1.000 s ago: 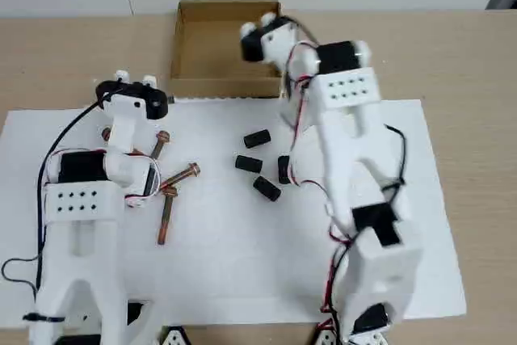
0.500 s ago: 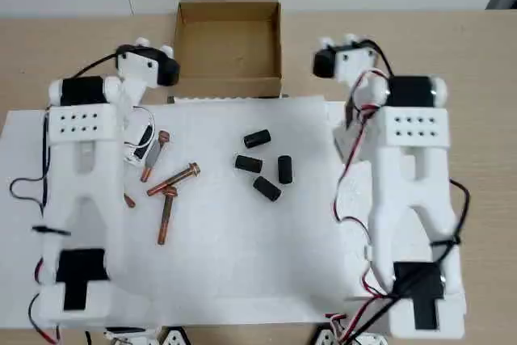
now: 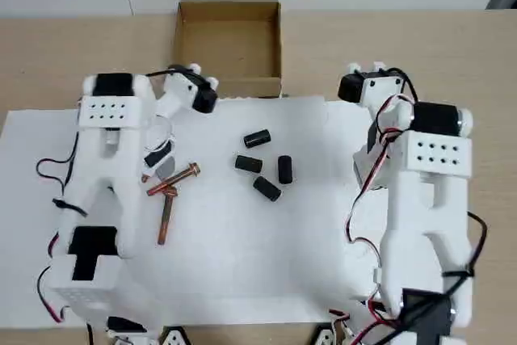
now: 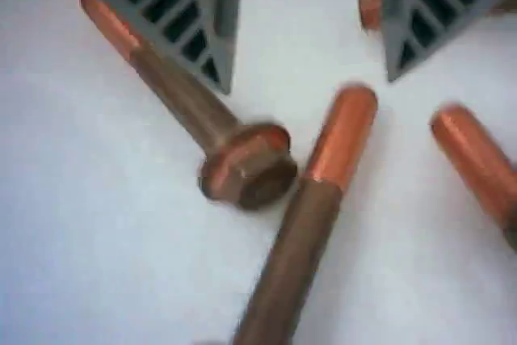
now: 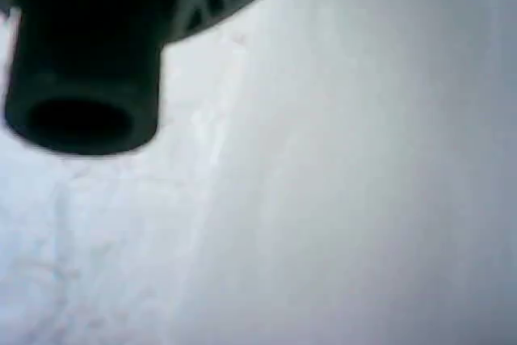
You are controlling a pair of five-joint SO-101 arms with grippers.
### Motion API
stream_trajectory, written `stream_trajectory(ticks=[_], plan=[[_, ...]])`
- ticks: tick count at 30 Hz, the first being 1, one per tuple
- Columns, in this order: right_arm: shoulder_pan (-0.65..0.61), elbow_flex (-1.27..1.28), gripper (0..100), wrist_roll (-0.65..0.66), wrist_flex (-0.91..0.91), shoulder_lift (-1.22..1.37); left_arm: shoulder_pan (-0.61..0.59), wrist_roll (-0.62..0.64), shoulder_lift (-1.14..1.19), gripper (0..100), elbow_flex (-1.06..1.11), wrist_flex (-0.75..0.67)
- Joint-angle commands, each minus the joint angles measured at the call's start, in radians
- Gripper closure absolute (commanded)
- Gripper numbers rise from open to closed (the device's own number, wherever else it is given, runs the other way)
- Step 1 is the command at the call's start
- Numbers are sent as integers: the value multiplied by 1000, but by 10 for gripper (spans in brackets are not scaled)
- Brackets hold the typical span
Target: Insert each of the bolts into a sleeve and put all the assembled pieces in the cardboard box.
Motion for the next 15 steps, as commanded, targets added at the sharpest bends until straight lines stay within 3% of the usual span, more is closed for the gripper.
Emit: stream_trajectory(ticks=[1,15], plan=[[5,-5,991,9,-10,-45,25,-3,25,853,-41,-57],[5,38,991,9,-15,-47,41,-3,144,819,-39,-172]])
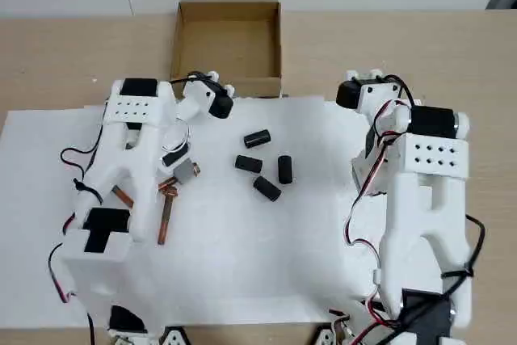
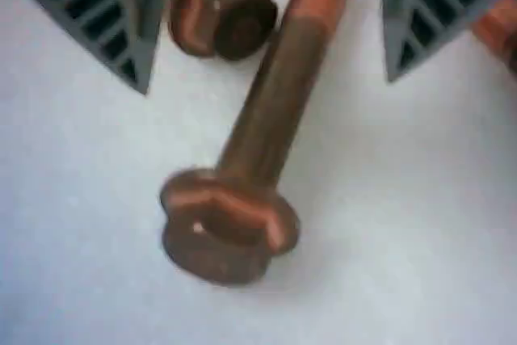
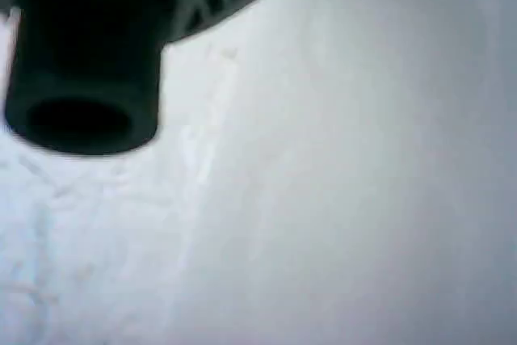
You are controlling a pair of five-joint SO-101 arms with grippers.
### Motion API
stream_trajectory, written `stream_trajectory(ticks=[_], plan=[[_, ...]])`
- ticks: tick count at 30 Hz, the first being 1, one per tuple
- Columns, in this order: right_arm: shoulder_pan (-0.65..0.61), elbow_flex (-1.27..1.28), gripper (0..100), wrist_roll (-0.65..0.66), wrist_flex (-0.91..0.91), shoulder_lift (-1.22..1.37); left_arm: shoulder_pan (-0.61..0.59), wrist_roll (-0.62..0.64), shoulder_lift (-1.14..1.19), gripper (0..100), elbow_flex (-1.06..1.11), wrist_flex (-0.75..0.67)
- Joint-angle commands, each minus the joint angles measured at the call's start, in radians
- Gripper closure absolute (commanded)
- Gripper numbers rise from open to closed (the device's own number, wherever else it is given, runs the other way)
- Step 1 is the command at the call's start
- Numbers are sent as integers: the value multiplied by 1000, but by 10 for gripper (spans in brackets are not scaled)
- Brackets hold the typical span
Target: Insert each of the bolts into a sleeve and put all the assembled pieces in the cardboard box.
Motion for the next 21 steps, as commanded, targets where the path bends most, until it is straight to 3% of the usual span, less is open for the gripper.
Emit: stream_trajectory(ticks=[1,10,21], plan=[[5,-6,991,8,-12,-47,5,-3,11,819,-39,-48],[2,-6,991,8,-25,-41,51,-3,84,821,-39,-89],[-1,-12,991,8,-24,-47,57,-3,146,968,-39,-83]])
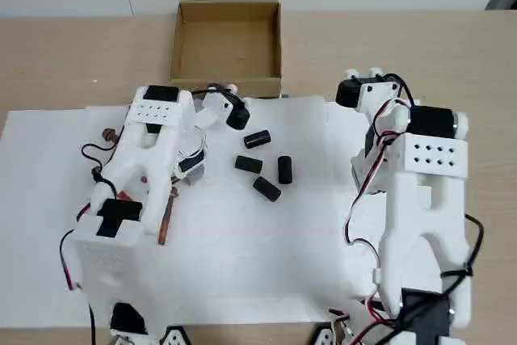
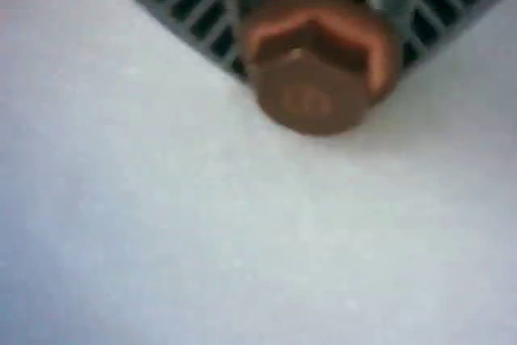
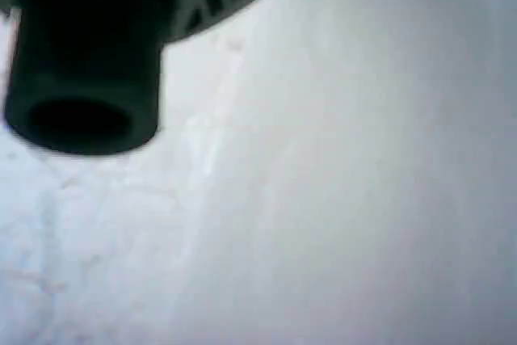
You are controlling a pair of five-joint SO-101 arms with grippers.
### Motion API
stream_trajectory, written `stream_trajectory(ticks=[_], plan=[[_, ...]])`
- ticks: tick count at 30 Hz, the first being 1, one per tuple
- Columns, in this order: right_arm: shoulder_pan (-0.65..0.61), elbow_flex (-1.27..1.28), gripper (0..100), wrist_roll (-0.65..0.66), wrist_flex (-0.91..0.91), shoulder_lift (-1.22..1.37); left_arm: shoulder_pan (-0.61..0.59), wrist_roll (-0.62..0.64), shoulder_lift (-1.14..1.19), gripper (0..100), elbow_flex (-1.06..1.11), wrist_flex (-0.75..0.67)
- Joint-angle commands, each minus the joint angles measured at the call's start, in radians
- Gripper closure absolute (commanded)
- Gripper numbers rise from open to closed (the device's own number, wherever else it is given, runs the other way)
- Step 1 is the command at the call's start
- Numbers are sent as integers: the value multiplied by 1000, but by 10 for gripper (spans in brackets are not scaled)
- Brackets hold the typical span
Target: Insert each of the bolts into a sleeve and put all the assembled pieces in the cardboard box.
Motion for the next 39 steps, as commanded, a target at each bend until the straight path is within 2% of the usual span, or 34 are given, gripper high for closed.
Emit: stream_trajectory(ticks=[1,9,13,18,25,29,33,39], plan=[[-1,-14,991,8,-8,-48,-6,3,2,978,-28,-9],[-5,-14,994,8,-4,-171,0,5,-204,995,-28,26],[-48,-5,995,8,19,-272,12,12,-319,995,-27,68],[-79,61,995,5,22,-390,23,178,-423,995,-30,207],[-79,199,995,3,21,-605,23,167,-641,995,-25,239],[-79,282,995,-2,8,-745,26,258,-781,995,-24,233],[-76,384,995,-126,-54,-905,26,373,-881,995,-24,180],[-82,597,995,-377,-248,-1133,26,635,-941,995,74,81]])
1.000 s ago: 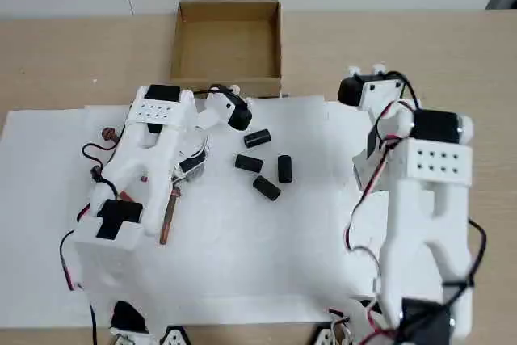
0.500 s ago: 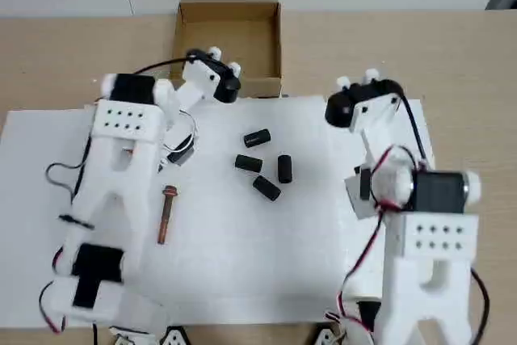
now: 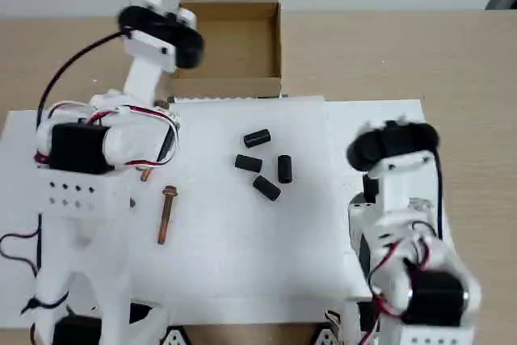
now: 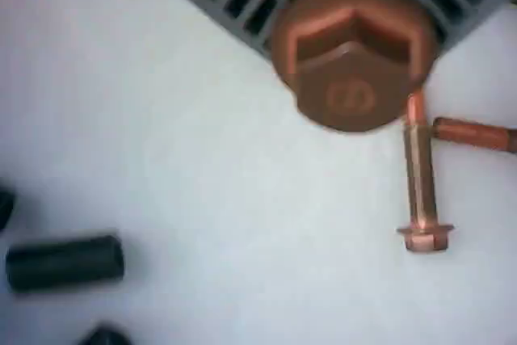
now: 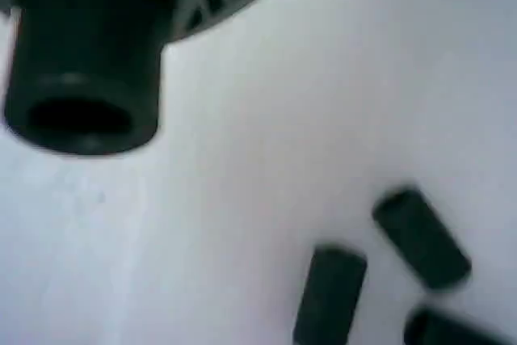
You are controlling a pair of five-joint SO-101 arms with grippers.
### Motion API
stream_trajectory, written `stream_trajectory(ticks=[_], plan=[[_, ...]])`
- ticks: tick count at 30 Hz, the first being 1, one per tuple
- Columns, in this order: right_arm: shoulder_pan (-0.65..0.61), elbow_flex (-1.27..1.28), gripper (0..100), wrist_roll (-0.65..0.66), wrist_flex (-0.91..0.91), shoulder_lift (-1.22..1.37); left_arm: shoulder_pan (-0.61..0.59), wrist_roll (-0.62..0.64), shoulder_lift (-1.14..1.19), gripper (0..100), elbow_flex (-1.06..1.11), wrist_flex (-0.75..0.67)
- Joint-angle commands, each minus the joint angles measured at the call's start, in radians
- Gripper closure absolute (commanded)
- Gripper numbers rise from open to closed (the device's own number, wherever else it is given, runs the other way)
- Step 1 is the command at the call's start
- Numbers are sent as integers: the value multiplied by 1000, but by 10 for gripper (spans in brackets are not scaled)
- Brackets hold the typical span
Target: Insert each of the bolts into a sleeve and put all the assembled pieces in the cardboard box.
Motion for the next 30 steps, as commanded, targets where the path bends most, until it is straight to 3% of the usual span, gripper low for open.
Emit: stream_trajectory(ticks=[1,7,17,25,30], plan=[[-1,98,995,-147,-122,-124,11,137,-66,995,74,-89],[-21,278,995,-184,-248,-292,58,213,-259,995,326,-235],[-292,493,995,-187,-384,-496,152,293,-819,995,854,-586],[-464,577,995,-187,-486,-516,153,516,-1160,995,1090,-683],[-559,640,995,-183,-570,-518,153,554,-1320,994,1191,-697]])
